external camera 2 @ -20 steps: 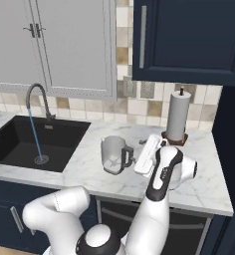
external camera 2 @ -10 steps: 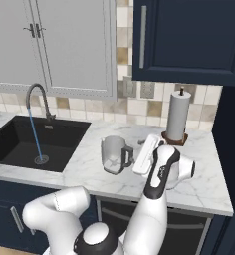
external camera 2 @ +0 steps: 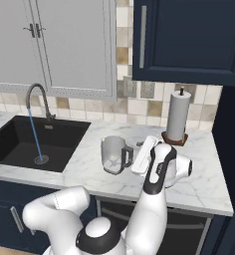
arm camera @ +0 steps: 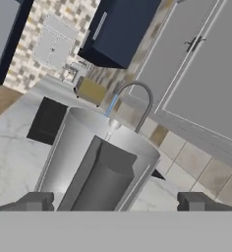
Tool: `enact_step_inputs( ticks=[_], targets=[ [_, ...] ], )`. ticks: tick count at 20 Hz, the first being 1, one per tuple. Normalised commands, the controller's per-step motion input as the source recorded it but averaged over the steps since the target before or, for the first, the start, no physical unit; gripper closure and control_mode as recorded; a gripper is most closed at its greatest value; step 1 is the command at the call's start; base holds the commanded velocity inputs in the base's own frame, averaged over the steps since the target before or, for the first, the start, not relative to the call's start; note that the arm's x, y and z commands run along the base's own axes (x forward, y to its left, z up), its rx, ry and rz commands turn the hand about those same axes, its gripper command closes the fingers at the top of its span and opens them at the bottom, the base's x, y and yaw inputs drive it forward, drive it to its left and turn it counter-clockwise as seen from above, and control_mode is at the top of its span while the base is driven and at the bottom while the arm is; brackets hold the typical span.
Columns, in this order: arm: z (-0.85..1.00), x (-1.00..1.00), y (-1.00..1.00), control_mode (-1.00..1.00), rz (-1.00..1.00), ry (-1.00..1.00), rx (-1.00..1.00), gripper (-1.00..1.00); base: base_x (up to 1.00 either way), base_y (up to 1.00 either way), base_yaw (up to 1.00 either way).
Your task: Turn on the sink faucet and place the jug under the water for a few seconds to fill it up.
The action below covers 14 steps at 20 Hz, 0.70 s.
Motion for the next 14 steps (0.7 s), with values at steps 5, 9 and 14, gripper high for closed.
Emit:
enact_step_inputs(
  ticks=[5, 9, 14],
  targets=[
    [-0.03, 0.00, 0.08, -1.00, 0.00, 0.04, 0.00, -1.00, 0.00, 0.00, 0.00],
    [-0.14, 0.00, 0.21, -1.00, 0.00, 0.06, 0.00, -1.00, 0.00, 0.00, 0.00],
    [-0.20, 0.01, 0.27, -1.00, 0.00, 0.09, 0.00, -1.00, 0.00, 0.00, 0.00]
  ],
)
